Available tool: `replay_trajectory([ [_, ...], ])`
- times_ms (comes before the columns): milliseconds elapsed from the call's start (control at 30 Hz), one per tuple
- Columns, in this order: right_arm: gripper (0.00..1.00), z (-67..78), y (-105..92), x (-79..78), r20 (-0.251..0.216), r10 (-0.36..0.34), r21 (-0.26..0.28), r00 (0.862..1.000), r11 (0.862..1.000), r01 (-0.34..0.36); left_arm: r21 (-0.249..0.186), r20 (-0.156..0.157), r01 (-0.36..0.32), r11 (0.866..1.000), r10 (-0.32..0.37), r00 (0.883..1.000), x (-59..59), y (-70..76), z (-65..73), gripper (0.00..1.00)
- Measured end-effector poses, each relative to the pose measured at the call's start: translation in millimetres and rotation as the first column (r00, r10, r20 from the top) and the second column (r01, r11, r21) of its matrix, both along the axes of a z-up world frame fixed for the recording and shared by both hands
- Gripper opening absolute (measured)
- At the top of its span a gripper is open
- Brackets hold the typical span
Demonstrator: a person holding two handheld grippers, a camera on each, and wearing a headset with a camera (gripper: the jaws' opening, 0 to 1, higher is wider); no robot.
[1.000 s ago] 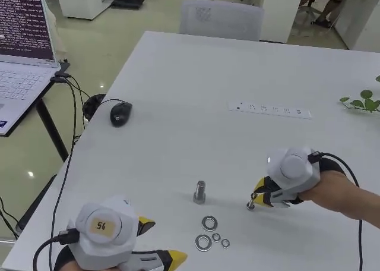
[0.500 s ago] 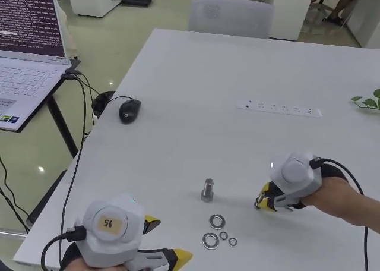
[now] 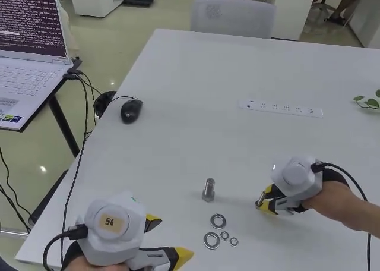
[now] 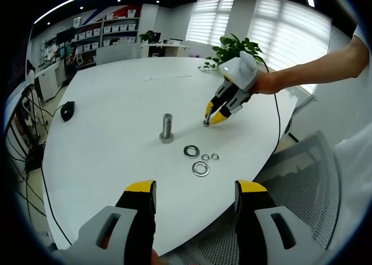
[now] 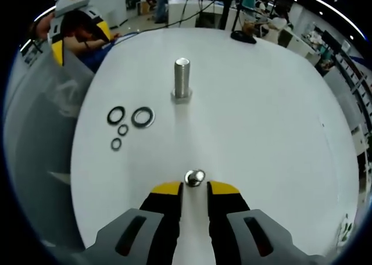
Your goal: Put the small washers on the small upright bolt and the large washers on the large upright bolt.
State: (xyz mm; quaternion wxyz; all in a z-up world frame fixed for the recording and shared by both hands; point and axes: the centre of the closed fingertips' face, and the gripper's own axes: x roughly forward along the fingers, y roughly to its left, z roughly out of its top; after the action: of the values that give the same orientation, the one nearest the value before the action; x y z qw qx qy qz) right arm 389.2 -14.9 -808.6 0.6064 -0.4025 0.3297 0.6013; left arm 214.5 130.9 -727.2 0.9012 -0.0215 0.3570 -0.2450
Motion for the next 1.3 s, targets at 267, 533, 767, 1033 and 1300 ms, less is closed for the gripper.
replay_trajectory([
  [267, 0.18, -4.2, -24.6, -10.1, -0.035, -0.101, 0.001, 0.994, 0.995, 0.102, -0.002, 0.003, -0.001, 1.000, 0.001, 1.000, -0.8, -0.8, -0.1, 0.54],
  [533, 0.20, -11.4, -30.6, -47.8, -0.069, -0.075, -0.015, 0.995, 0.997, 0.074, -0.005, 0.011, 0.005, 1.000, -0.005, 1.000, -0.7, -3.7, 1.9, 0.53],
  [767, 0.21, -11.8, 2.6, -80.7, -0.097, -0.016, 0.034, 0.995, 0.999, 0.019, -0.004, 0.015, 0.015, 1.000, -0.015, 1.000, -1.0, -7.5, 2.6, 0.53],
  [1033, 0.20, -14.1, 37.6, -103.8, -0.102, 0.085, 0.049, 0.991, 0.996, -0.080, -0.003, 0.017, 0.012, 1.000, -0.012, 1.000, -4.2, -6.2, 4.8, 0.53],
  [1300, 0.16, -15.1, 44.1, -111.7, -0.069, 0.212, 0.009, 0.975, 0.977, -0.211, -0.002, 0.019, 0.007, 1.000, -0.007, 1.000, -5.5, -4.8, 5.1, 0.53],
])
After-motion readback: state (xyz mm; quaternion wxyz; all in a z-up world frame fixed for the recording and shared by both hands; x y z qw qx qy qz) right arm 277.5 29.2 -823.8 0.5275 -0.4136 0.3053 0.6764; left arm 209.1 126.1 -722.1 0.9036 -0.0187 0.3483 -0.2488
